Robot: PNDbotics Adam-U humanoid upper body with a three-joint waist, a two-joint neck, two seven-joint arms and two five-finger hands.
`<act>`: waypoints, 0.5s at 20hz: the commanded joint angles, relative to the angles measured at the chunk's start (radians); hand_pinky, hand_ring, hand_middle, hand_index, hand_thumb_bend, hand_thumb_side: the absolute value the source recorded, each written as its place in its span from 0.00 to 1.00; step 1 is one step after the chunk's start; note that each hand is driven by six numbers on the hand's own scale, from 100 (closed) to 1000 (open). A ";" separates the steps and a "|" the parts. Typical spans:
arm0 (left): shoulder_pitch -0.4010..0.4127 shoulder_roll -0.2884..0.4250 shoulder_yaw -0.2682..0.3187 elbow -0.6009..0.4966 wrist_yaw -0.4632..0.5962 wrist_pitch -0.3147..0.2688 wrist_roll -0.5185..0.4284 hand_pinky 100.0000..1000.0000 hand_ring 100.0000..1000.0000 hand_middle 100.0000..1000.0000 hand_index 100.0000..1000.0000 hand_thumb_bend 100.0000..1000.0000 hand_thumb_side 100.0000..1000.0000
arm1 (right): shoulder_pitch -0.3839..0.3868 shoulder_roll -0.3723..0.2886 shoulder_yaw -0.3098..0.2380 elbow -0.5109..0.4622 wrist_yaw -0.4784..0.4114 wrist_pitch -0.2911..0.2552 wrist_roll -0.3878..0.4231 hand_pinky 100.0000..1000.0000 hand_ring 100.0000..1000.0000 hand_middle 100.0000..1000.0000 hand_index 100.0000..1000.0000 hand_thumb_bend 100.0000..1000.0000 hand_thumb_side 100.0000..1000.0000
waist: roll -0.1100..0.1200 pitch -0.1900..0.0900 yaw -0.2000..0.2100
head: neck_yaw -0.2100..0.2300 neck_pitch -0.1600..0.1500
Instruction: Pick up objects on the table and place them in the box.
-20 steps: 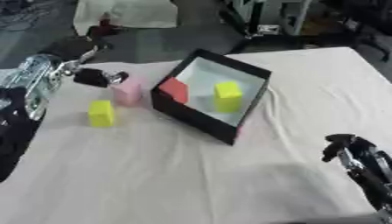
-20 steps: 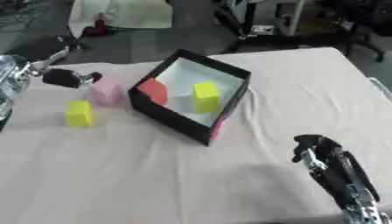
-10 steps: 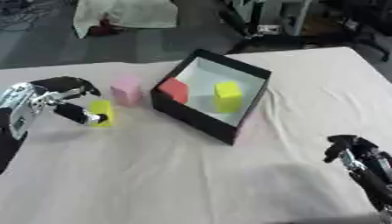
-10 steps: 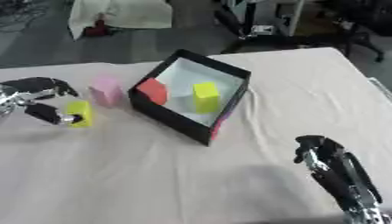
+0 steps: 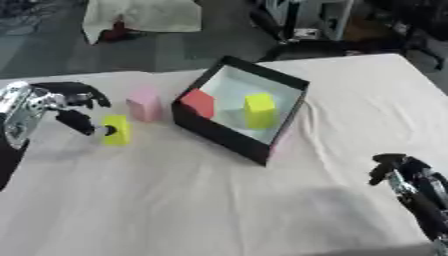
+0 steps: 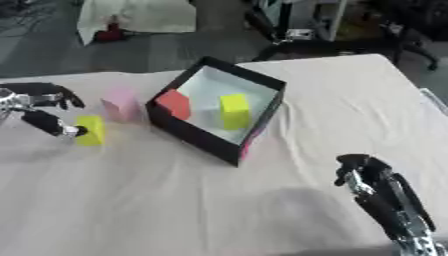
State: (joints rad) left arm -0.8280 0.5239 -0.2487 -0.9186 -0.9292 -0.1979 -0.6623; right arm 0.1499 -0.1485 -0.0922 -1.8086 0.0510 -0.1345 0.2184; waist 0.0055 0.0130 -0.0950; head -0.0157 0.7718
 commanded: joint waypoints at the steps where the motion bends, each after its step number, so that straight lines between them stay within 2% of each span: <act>1: -0.027 0.006 -0.001 -0.023 -0.017 0.014 -0.027 0.81 0.79 0.81 0.88 0.35 0.57 | -0.008 -0.012 -0.003 -0.009 0.002 -0.001 0.000 0.68 0.44 0.44 0.64 0.00 0.49 | -0.003 -0.004 -0.002 | -0.002 -0.002; 5: -0.031 -0.006 -0.009 0.004 -0.049 -0.004 -0.068 0.81 0.79 0.81 0.88 0.33 0.49 | -0.007 -0.012 -0.004 -0.009 0.001 -0.001 -0.001 0.68 0.44 0.44 0.64 0.00 0.50 | -0.003 -0.004 -0.003 | -0.003 -0.002; 8: -0.034 -0.018 -0.005 0.024 -0.078 -0.010 -0.055 0.81 0.79 0.81 0.88 0.33 0.47 | -0.009 -0.012 -0.003 -0.009 0.001 -0.001 0.000 0.68 0.44 0.44 0.64 0.00 0.50 | -0.003 -0.003 -0.003 | -0.003 -0.002; 10: -0.036 -0.025 -0.002 0.029 -0.100 -0.008 -0.031 0.81 0.78 0.80 0.87 0.32 0.42 | -0.008 -0.011 -0.002 -0.009 0.001 0.000 0.001 0.68 0.44 0.44 0.64 0.00 0.50 | -0.003 -0.003 -0.003 | -0.003 -0.002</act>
State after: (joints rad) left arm -0.8359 0.4861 -0.2599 -0.8855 -1.0150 -0.2046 -0.7050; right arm 0.1495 -0.1484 -0.0920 -1.8086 0.0510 -0.1343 0.2186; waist 0.0055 0.0130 -0.0975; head -0.0180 0.7718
